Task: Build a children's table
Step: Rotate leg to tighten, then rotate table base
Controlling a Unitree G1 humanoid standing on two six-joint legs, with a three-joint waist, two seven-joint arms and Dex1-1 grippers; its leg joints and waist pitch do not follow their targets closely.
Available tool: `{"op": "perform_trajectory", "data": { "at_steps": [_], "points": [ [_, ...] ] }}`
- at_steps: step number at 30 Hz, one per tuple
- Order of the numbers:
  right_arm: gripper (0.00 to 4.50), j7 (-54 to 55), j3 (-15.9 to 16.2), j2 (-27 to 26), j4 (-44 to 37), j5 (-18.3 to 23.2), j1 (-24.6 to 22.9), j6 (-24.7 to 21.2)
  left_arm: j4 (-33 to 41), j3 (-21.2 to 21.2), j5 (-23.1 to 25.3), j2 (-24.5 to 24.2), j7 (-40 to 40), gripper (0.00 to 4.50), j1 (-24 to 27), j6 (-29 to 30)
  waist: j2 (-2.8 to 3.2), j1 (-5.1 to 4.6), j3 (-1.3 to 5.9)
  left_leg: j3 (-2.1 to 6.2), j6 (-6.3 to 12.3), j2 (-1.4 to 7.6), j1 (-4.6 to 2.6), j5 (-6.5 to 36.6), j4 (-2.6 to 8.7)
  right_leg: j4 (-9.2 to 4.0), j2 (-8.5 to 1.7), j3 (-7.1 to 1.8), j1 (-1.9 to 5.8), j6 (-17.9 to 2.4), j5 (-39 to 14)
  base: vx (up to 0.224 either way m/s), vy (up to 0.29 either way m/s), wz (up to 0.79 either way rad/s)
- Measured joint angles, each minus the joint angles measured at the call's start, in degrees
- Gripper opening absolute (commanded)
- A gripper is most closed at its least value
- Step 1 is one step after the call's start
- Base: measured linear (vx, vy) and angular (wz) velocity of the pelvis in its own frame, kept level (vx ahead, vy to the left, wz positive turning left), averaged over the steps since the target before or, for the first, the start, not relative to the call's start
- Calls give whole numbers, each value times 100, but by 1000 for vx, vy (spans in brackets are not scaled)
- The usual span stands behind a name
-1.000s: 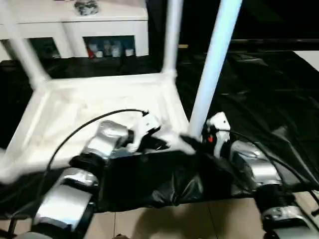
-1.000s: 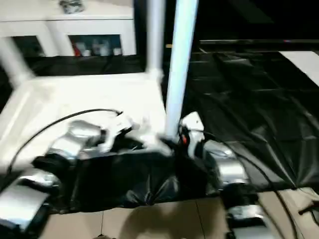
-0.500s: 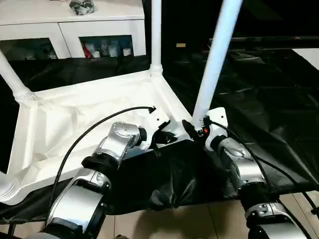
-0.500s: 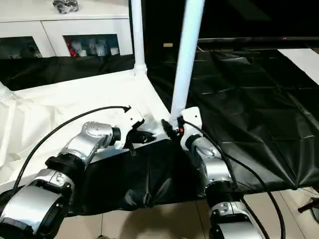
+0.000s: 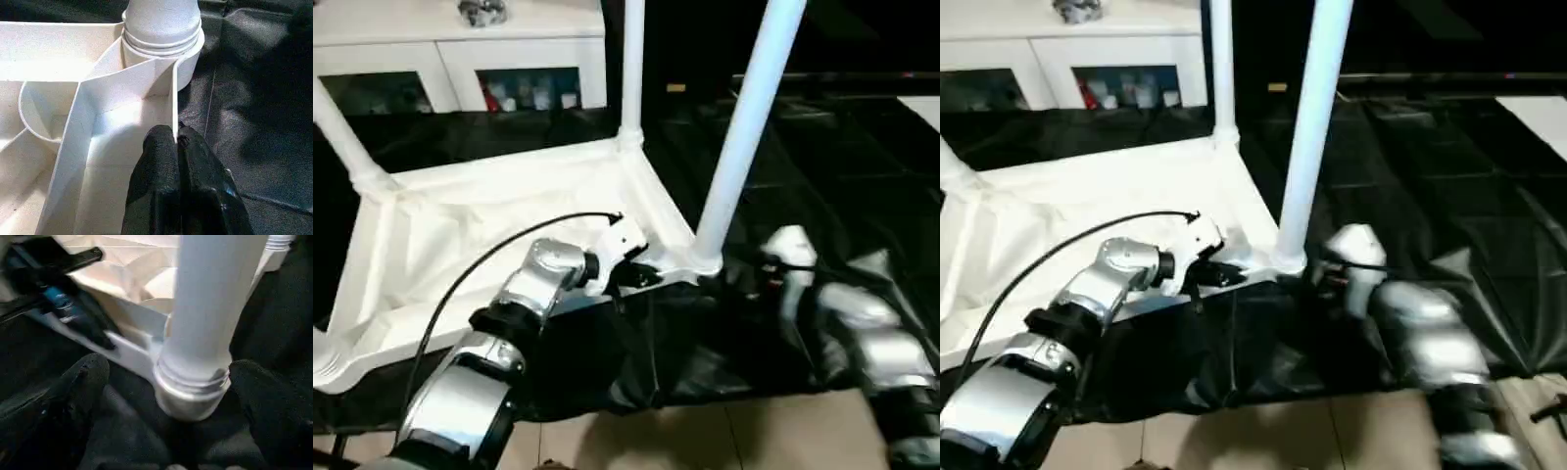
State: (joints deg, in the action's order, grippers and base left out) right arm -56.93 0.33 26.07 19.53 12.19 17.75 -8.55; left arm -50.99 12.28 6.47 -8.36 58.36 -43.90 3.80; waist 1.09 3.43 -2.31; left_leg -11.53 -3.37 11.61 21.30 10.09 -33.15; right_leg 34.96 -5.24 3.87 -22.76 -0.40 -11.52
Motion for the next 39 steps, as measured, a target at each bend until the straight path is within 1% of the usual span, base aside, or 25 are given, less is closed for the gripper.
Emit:
{"op": "perform_trajectory", "data": {
  "at_steps": [2,5,6,7,8,9,10,12,13,15,16,17,18,19,21,22,23,25,27,28,30,31,33,35,39],
  "points": [
    [439,-142,-7,154,-173,107,-102,-112,-9,21,8,-14,2,0,0,-55,2,4,1,0,-8,-1,2,5,-1,-1,0,-1,-1,1,0,0,0,0],
    [439,-316,-152,320,-535,331,-235,-451,-9,94,51,-25,-7,0,8,-236,1,9,0,0,-2,-1,5,5,0,-2,0,0,-1,5,-2,0,0,0],
    [447,-357,-170,338,-662,416,-257,-562,-5,95,51,-23,-10,27,11,-238,2,11,1,1,-1,0,6,5,0,-2,0,1,-2,6,-3,0,0,0],
    [450,-384,-166,337,-885,541,-297,-701,21,93,36,-23,4,44,19,-208,3,11,1,1,12,1,6,-3,2,-2,0,3,-3,6,-3,0,0,0],
    [450,-417,-159,336,-1031,598,-337,-755,52,83,-12,-24,35,55,35,-170,3,13,1,1,13,2,7,-4,2,-2,0,4,-4,7,-4,0,0,0],
    [450,-433,-150,334,-1126,631,-379,-777,91,49,-50,-24,72,55,68,-146,1,17,0,2,13,3,8,-4,1,-2,0,5,-4,7,-4,0,0,0],
    [450,-419,-131,308,-1184,636,-391,-819,155,13,-104,-37,118,58,100,-69,-4,19,-3,2,13,3,11,-3,0,-2,0,5,-7,8,-4,0,0,0],
    [450,-324,-36,94,-1270,645,-387,-874,383,-28,-255,-134,330,88,181,146,-14,8,-9,2,12,4,18,-3,0,-1,1,5,-16,7,-4,0,0,0],
    [450,-280,43,-24,-1271,644,-380,-892,510,-33,-318,-183,437,96,204,226,-14,7,-9,2,12,4,23,-3,0,-2,1,5,-21,7,-4,0,0,0],
    [450,-188,179,-188,-1289,642,-356,-904,690,-36,-400,-304,566,103,222,270,-15,3,-10,2,13,4,30,-3,0,-1,1,5,-29,7,-4,0,0,0],
    [450,-141,236,-264,-1300,639,-336,-923,783,-38,-434,-411,641,103,229,314,-18,-3,-12,2,12,5,31,-3,0,2,1,5,-32,7,-4,0,0,0],
    [450,-83,274,-335,-1323,637,-322,-960,882,-65,-457,-562,735,130,237,383,-18,-3,-12,2,13,5,32,-4,0,2,2,6,-32,7,-4,0,0,0],
    [450,10,294,-434,-1320,617,-258,-989,1036,-66,-465,-777,868,137,297,450,-19,-26,-13,2,11,6,31,-3,1,5,4,3,-36,7,-4,0,0,0],
    [450,121,307,-557,-1332,619,-187,-996,1158,-76,-465,-1075,1036,137,354,524,-27,-54,-17,3,9,10,31,-3,1,7,9,2,-38,7,-4,0,0,0],
    [450,268,346,-714,-1317,613,-93,-993,1415,-128,-471,-1476,1285,137,508,639,-31,-57,-20,4,-8,15,30,6,3,6,13,4,-38,7,-4,0,0,0],
    [450,348,369,-838,-1297,609,-35,-991,1582,-151,-483,-1712,1428,137,631,740,-31,-46,-20,3,-15,15,30,9,4,6,12,4,-38,7,-5,0,0,0],
    [450,396,399,-921,-1264,603,15,-986,1679,-185,-498,-1847,1522,137,727,823,-31,-41,-20,3,-15,15,30,10,5,5,12,4,-38,6,-5,0,0,0],
    [450,456,458,-1010,-1231,568,50,-973,1830,-228,-521,-1998,1643,137,835,944,-40,8,-26,2,-17,13,35,10,4,4,11,4,-37,4,-6,0,0,0],
    [450,666,508,-1295,-1049,514,171,-917,2280,-293,-692,-2377,1867,137,1094,1250,-75,9,-45,1,-21,14,33,10,3,12,10,3,-38,4,-6,0,0,0],
    [450,756,525,-1359,-967,491,215,-891,2389,-323,-722,-2473,1936,137,1132,1369,-90,8,-54,1,-25,15,33,8,3,15,11,4,-39,4,-6,0,0,0],
    [450,1232,554,-1648,-605,284,433,-812,2955,-382,-955,-2798,2173,137,1444,1770,-111,-2,-63,0,-30,14,26,6,3,19,11,0,-38,0,-4,0,0,0],
    [450,1425,576,-1744,-461,198,503,-770,3135,-391,-1021,-2864,2243,137,1512,1910,-116,-6,-65,-1,-33,13,25,3,3,21,11,-1,-38,0,-3,0,0,0],
    [450,1710,596,-1935,-185,78,627,-683,3518,-426,-1131,-2901,2284,137,1668,2105,-123,28,-68,-1,-38,13,23,0,4,23,10,-1,-35,-1,-3,0,0,0],
    [450,2150,581,-2206,247,7,884,-575,3761,-436,-1129,-2869,2201,137,1819,2229,-127,21,-70,-2,-46,13,18,-5,3,31,10,-3,-34,-2,-2,0,0,0],
    [450,2936,521,-2451,1094,-211,1362,-287,3897,-389,-1038,-2607,1734,137,1907,2352,-137,28,-71,0,-57,13,13,-13,4,40,10,-3,-31,-5,1,0,0,0]
  ]
}}
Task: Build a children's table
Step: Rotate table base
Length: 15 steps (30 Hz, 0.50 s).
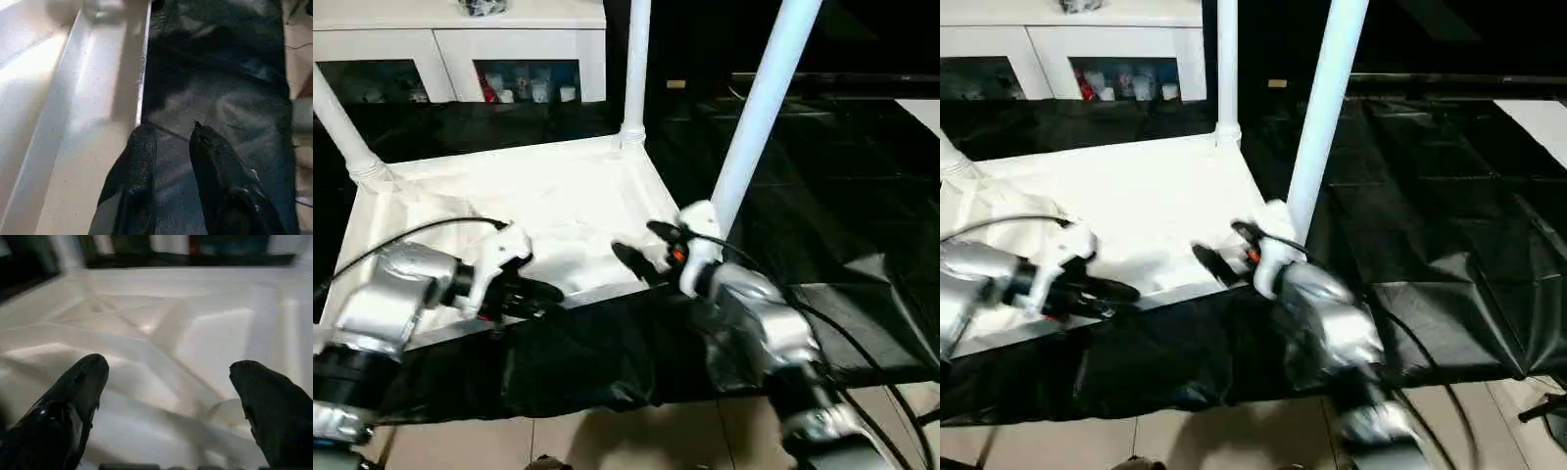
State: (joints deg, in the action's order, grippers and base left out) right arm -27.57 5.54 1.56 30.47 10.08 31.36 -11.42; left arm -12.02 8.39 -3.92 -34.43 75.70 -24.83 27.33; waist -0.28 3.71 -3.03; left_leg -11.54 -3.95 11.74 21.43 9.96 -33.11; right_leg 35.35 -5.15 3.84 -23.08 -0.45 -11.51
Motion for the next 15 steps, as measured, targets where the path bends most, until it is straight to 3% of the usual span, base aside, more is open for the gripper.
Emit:
{"op": "perform_trajectory", "data": {
  "at_steps": [8,15],
  "points": [
    [450,715,-168,-78,890,-282,317,513,280,209,144,181,-560,137,64,120,-7,-5,3,2,1,-1,-2,-1,-2,3,1,-1,2,1,1,0,0,0],
    [450,990,-329,129,1485,-307,663,844,-73,390,395,553,-1261,137,-112,-271,-8,12,4,4,0,-1,-6,-2,-21,29,-1,-2,5,1,3,0,0,0]
  ]
}}
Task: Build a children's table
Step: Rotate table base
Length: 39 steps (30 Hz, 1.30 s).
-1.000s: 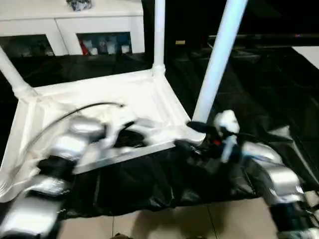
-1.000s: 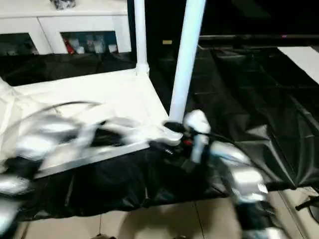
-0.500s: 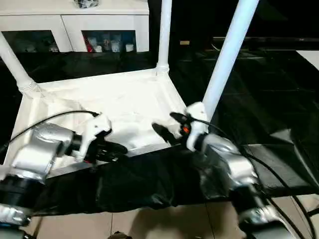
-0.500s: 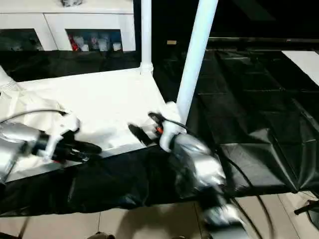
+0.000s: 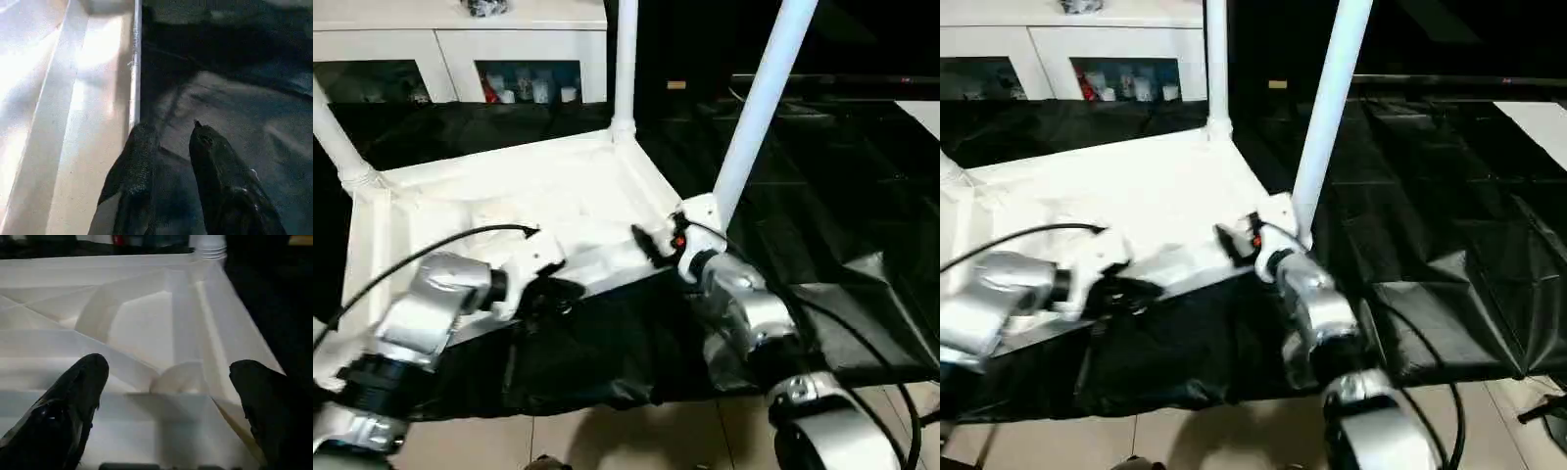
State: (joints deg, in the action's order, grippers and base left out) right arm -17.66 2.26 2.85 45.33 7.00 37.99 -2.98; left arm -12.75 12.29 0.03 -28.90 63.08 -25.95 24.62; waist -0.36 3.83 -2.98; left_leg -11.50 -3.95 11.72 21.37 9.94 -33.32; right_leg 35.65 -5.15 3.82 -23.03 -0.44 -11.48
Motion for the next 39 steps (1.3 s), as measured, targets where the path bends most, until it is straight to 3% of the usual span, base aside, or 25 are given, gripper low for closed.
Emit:
{"op": "perform_trajectory", "data": {
  "at_steps": [9,15,18,21,22,25,29,32,37,39],
  "points": [
    [450,144,-431,728,790,-40,329,378,-665,-35,231,175,-901,137,-180,-748,0,73,-1,5,0,3,2,0,-33,32,-1,-1,0,1,2,0,0,0],
    [450,215,-621,960,1003,-40,359,520,-1197,-104,469,214,-1595,137,-310,-1308,0,-20,-1,7,0,10,2,0,-35,37,7,-1,-7,2,3,0,0,0],
    [450,146,-603,951,1010,-55,357,587,-1222,-284,446,338,-1902,137,-316,-1543,3,-48,-2,7,0,12,8,0,-37,36,8,-1,-11,2,3,0,0,0],
    [450,-49,-494,917,805,-88,239,600,-931,-790,171,567,-2311,137,-166,-1723,4,-56,-2,7,3,12,10,3,-41,31,9,-1,-10,1,1,0,0,0],
    [450,-176,-445,892,628,-87,133,572,-719,-981,2,658,-2442,164,-14,-1728,10,-56,-3,6,5,12,15,3,-39,26,9,-1,-13,1,1,0,0,0],
    [450,-473,-370,872,46,-33,-235,454,-129,-1382,-340,823,-2719,170,548,-1747,20,-50,-5,6,12,13,22,9,-38,18,9,2,-15,-1,-3,0,0,0],
    [450,-982,-158,898,-1153,211,-973,97,831,-1997,-1064,969,-2765,201,1743,-1611,28,-46,-8,7,18,19,27,14,-35,7,16,5,-16,0,-5,0,0,0],
    [450,-1355,37,906,-1798,405,-1241,-94,1163,-2157,-1577,858,-2272,230,2252,-1534,41,-29,-15,9,16,18,17,14,-35,7,16,0,-9,-1,-2,0,0,0],
    [450,-1941,211,1059,-2552,606,-1694,-315,1420,-2345,-2278,207,-1015,273,3267,-1306,51,-28,-15,10,14,16,-5,15,-27,7,21,-8,4,15,-11,0,0,0],
    [450,-2083,252,1111,-2726,684,-1818,-520,1437,-2500,-2401,58,-814,285,3385,-1289,53,-22,-16,11,14,16,-5,15,-24,7,27,-16,6,15,-11,0,0,0]
  ]
}}
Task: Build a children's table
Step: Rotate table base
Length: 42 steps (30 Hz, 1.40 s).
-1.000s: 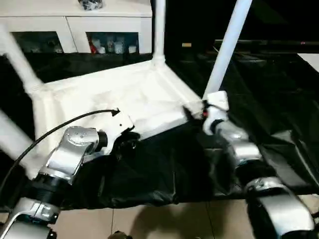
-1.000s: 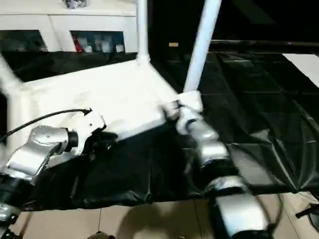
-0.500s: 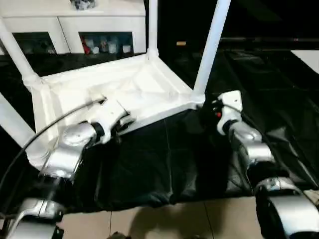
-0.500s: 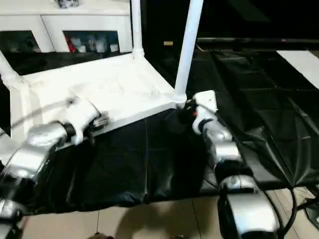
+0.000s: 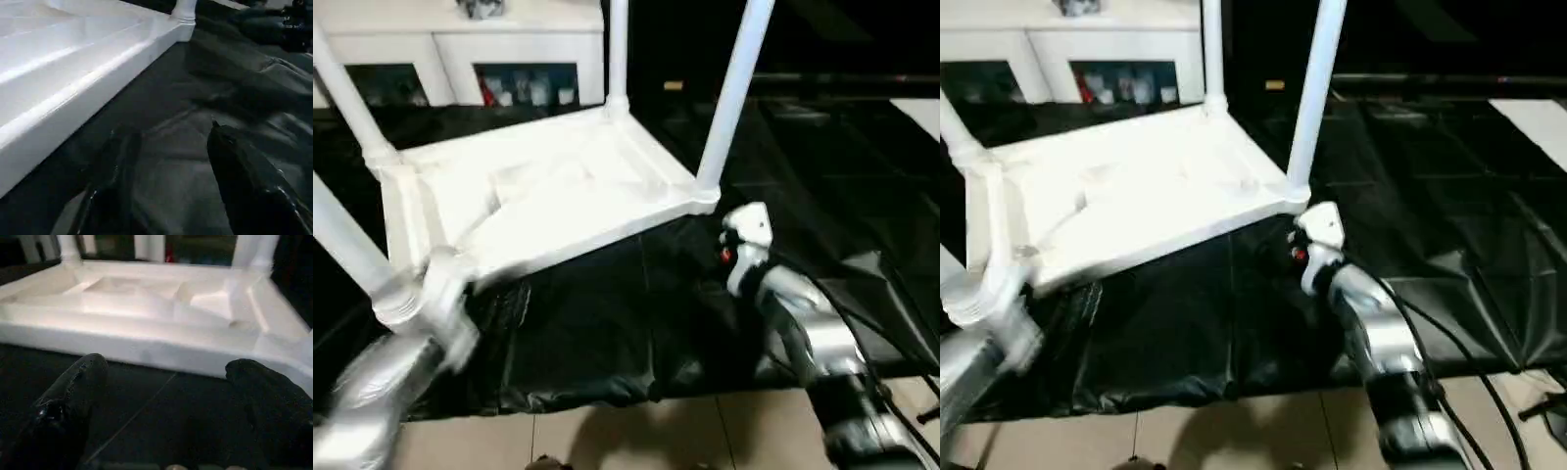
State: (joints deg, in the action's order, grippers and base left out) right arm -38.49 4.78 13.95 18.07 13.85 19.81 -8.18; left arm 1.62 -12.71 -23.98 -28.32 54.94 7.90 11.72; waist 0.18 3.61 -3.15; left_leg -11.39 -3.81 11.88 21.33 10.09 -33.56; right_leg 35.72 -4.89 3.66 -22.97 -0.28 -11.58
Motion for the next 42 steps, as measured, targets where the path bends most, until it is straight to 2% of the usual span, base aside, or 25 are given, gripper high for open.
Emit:
{"op": "perform_trajectory", "data": {
  "at_steps": [4,7,8,11,14,16,19,22,25,27,29,33,37,42],
  "points": [
    [450,-124,96,34,-277,12,-82,-220,-139,-471,-242,-497,474,296,169,10,0,-22,0,12,-1,1,-13,0,3,2,11,-5,4,13,-1,0,0,0],
    [450,-45,111,46,-278,-30,-114,-238,-432,-766,-343,-838,701,333,305,-11,0,-36,0,14,-3,0,-21,0,6,0,17,-11,3,17,-3,0,0,0],
    [450,-6,120,45,-277,-56,-136,-254,-562,-872,-367,-974,809,332,358,-10,0,-35,0,15,-3,0,-21,0,6,0,19,-13,2,17,-4,0,0,0],
    [450,13,140,26,-277,-71,-151,-406,-1077,-1119,-415,-1466,1188,367,466,-26,-9,-35,4,23,-5,3,-23,0,7,-1,36,-25,-1,16,-3,0,0,0],
    [450,65,129,72,-277,-102,-155,-497,-1581,-1539,-460,-1898,1440,372,482,12,-9,-18,4,30,-16,0,-28,-1,8,-4,45,-43,-1,3,4,0,0,0],
    [450,91,135,53,-274,-111,-154,-497,-1926,-1576,-464,-2154,1630,401,418,43,-10,5,4,27,-17,0,-30,0,10,-3,47,-47,-1,1,5,0,0,0],
    [450,156,132,61,-264,-125,-154,-497,-2327,-1681,-453,-2383,1730,420,261,-19,-11,18,5,25,-17,-1,-36,0,9,-2,49,-55,3,-6,9,0,0,0],
    [450,177,140,28,-209,-129,-151,-525,-2869,-1803,-452,-2415,1680,448,-289,-430,-13,59,7,23,-18,-2,-41,-1,7,5,50,-60,5,-17,16,0,0,0],
    [450,178,185,13,-153,-225,-147,-521,-3181,-1836,-461,-2414,1723,448,-664,-636,-34,85,19,20,-18,-2,-46,-1,6,8,50,-64,6,-23,20,0,0,0],
    [450,243,217,-28,97,-317,-68,-494,-3386,-1799,-543,-2367,1835,448,-1097,-591,-40,125,21,19,-21,-2,-50,-2,6,14,50,-65,5,-24,20,0,0,0],
    [450,530,256,-122,623,-538,266,-434,-3372,-1615,-670,-2172,1975,448,-1536,-421,-38,154,20,13,-25,-5,-55,-5,2,21,50,-76,7,-38,29,0,0,0],
    [450,881,245,-185,951,-730,558,-276,-3319,-1379,-728,-2002,1994,448,-1765,-331,-60,137,32,4,-27,-7,-66,-7,2,33,53,-93,1,-37,31,0,0,0],
    [450,1273,196,-289,1710,-817,972,-168,-3345,-1056,-738,-1541,2077,448,-2284,-281,-57,157,28,-5,-27,-11,-62,-7,-2,32,54,-110,1,-36,30,0,0,0],
    [450,1335,202,-414,2385,-1003,1441,51,-2738,-530,-873,-1136,2233,448,-2412,161,-75,164,28,-5,-26,-9,-43,-8,-7,32,54,-106,-9,-36,30,0,0,0]
  ]
}}
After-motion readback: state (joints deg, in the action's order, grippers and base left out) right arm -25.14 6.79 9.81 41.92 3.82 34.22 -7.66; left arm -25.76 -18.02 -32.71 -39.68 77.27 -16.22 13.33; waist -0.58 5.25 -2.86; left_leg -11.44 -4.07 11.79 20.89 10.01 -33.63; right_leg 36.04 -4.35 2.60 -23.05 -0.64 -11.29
